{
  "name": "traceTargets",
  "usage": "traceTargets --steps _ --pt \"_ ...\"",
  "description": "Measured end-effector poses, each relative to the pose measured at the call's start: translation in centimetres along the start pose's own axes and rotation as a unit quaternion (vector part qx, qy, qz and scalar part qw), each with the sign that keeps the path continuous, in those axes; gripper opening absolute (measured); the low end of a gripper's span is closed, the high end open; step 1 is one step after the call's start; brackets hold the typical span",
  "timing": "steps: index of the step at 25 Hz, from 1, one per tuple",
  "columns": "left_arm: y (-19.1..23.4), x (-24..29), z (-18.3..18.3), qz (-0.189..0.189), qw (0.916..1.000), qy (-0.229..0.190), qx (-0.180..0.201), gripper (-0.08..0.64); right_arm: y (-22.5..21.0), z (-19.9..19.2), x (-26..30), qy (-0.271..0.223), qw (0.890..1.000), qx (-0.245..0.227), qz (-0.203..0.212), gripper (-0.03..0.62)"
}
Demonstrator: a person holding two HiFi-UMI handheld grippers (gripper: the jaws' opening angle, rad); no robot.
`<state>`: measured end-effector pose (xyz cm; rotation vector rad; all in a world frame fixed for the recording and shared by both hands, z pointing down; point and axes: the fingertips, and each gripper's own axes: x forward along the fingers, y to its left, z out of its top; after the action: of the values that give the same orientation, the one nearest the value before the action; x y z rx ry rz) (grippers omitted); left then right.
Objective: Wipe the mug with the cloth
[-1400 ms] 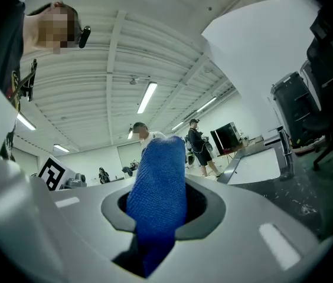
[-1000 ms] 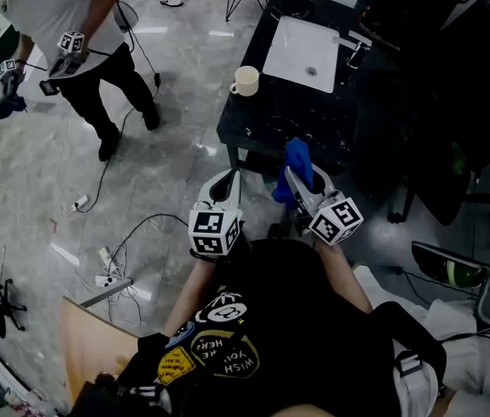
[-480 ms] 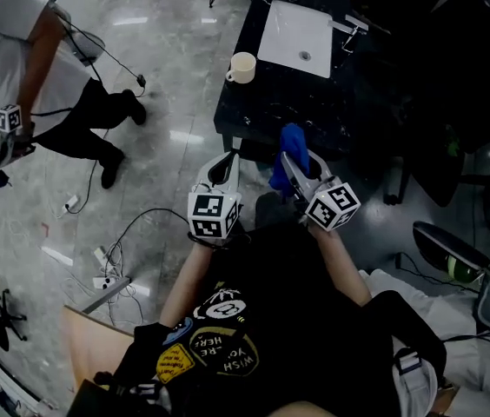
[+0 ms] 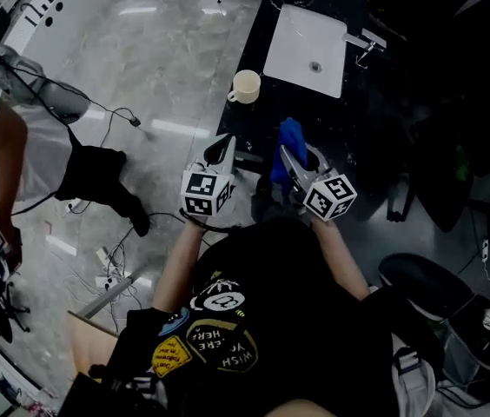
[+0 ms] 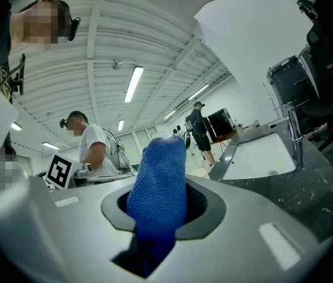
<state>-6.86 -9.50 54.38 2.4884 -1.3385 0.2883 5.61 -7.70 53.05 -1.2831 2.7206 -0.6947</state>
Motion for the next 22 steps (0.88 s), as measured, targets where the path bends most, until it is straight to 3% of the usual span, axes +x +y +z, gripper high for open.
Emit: traceTargets --steps 6,9,12,17,22 --pt "5.7 9.2 0.3 0.015 0.9977 0.055 -0.037 0.005 -7.1 -0.3 5.6 0.045 0.999 0.011 0.011 0.100" --pt "9.9 12.7 -0.7 0.064 0.9929 0.098 -0.022 0.005 -10.3 -2.9 8.4 0.099 0.994 0.031 0.019 0.100" --pt "13.5 16.5 -0.7 0.086 0.9886 0.118 -0.036 0.005 -12.5 -4.3 11.8 0.137 0.988 0.068 0.028 0.100" --pt "15.8 20.9 -4.0 0.081 0.9830 0.158 -0.048 0.005 -15.2 -4.9 16.9 0.124 0.981 0.147 0.010 0.100" --pt "15.3 22.1 -4.7 0.036 0.9841 0.148 -0.090 0.005 -15.5 -4.5 19.9 0.126 0.983 0.132 0.010 0.098"
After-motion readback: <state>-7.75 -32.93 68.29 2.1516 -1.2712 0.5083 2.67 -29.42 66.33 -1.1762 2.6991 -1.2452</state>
